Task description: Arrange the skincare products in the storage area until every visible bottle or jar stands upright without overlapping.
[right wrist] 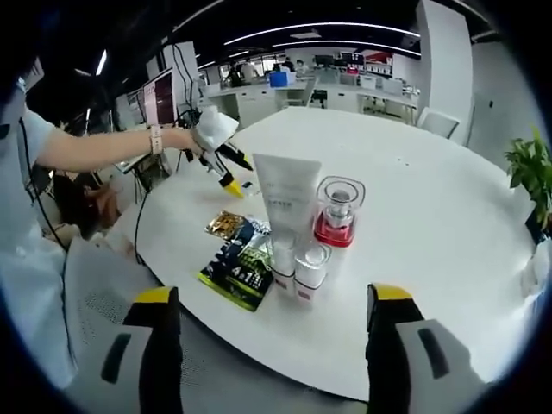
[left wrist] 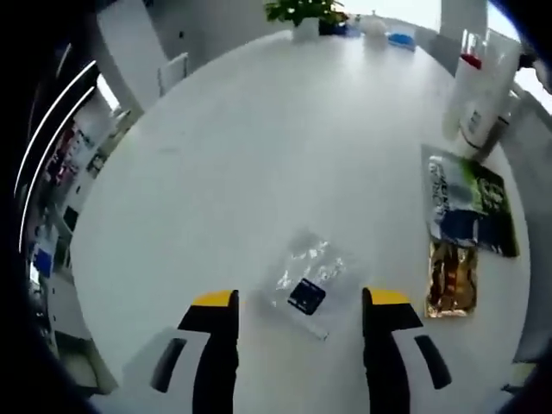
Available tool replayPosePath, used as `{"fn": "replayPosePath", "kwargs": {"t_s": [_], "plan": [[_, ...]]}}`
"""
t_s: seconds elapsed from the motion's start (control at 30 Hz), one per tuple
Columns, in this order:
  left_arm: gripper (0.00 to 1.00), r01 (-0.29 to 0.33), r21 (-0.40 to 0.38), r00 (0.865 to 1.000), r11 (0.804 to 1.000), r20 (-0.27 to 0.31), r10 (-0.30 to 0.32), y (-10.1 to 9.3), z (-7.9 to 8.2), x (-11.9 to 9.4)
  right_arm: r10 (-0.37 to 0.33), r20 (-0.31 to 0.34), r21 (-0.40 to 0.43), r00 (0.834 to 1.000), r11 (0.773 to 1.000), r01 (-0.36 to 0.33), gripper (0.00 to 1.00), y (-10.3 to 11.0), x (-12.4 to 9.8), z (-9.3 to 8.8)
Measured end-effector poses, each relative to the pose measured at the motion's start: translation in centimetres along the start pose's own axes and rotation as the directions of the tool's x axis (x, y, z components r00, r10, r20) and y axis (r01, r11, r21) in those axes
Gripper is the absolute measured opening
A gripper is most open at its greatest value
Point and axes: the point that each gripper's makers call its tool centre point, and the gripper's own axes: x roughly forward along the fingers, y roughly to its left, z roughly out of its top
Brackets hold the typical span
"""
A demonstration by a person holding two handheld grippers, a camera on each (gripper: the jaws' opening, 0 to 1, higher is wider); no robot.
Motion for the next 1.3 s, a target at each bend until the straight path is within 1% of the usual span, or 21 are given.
{"fn": "replayPosePath", "kwargs": {"t_s": [0.07, 0.13, 0.2, 0.3, 0.43, 0.5, 0.67, 0.73, 0.8, 0.87, 0.93, 1.0, 1.13, 1.23, 1.3], "plan": [[0.49, 0.018, -0.015, 1.0, 1.0, 0.011, -0.017, 0.1, 0.3, 0.3, 0.0, -0.004, -0.001, 1.0, 1.0, 0.0, 0.9, 0.0, 0.1, 0.0], [0.5, 0.016, -0.021, 1.0, 1.0, 0.015, -0.016, 0.3, 0.5, 0.4, 0.002, -0.007, -0.002, 1.0, 1.0, -0.002, 0.9, 0.1, 0.2, -0.1], [0.5, 0.025, -0.029, 1.0, 0.999, 0.012, -0.025, 0.4, 0.3, 0.4, 0.004, -0.005, 0.002, 1.0, 1.0, -0.004, 0.9, 0.1, 0.1, -0.1], [0.46, 0.05, -0.049, 0.999, 0.998, 0.015, -0.049, 0.2, 0.0, 0.5, -0.002, -0.007, 0.009, 1.0, 1.0, 0.002, 0.9, 0.0, 0.0, -0.3], [0.47, 0.055, -0.036, 0.998, 0.998, 0.02, -0.054, 0.3, 0.1, 0.5, -0.005, -0.011, 0.016, 1.0, 1.0, 0.005, 0.9, -0.2, 0.0, -0.6], [0.47, 0.071, -0.043, 0.997, 0.997, 0.006, -0.071, 0.5, 0.1, 0.7, -0.004, -0.013, 0.015, 1.0, 1.0, 0.004, 0.9, -0.1, 0.0, -0.6], [0.43, 0.115, -0.008, 0.993, 0.993, -0.035, -0.116, 0.3, 0.2, 1.1, -0.004, -0.011, 0.018, 1.0, 1.0, 0.004, 0.89, -0.2, 0.0, -0.6], [0.43, 0.126, -0.014, 0.991, 0.992, -0.041, -0.126, 0.4, 0.2, 1.2, -0.005, -0.015, 0.019, 1.0, 1.0, 0.005, 0.89, -0.3, 0.0, -0.8], [0.42, 0.141, -0.043, 0.989, 0.989, -0.037, -0.143, 0.4, 0.1, 1.4, -0.005, -0.015, 0.019, 1.0, 1.0, 0.005, 0.89, -0.3, 0.0, -0.9], [0.42, 0.141, -0.022, 0.989, 0.99, -0.03, -0.142, 0.5, 0.1, 1.4, -0.007, -0.012, 0.023, 1.0, 1.0, 0.007, 0.89, -0.3, -0.1, -0.9], [0.41, 0.138, -0.031, 0.99, 0.99, -0.028, -0.139, 0.6, 0.0, 1.3, -0.009, -0.012, 0.025, 1.0, 1.0, 0.009, 0.89, -0.4, -0.1, -0.9], [0.38, 0.138, -0.029, 0.99, 0.99, -0.028, -0.139, 0.7, 0.0, 1.4, -0.011, -0.01, 0.025, 1.0, 1.0, 0.011, 0.89, -0.4, -0.2, -0.9], [0.38, 0.129, -0.042, 0.991, 0.991, -0.023, -0.13, 1.0, -0.2, 1.7, -0.015, -0.009, 0.027, 1.0, 1.0, 0.015, 0.9, -0.5, -0.3, -1.0], [0.38, 0.127, -0.036, 0.991, 0.991, -0.032, -0.129, 0.7, -0.4, 1.5, -0.015, -0.008, 0.026, 1.0, 1.0, 0.015, 0.9, -0.5, -0.4, -0.9], [0.37, 0.122, -0.013, 0.992, 0.992, -0.043, -0.123, 0.4, -0.8, 1.2, -0.015, 0.0, 0.025, 1.0, 1.0, 0.015, 0.9, -0.5, -0.4, -0.7]]}}
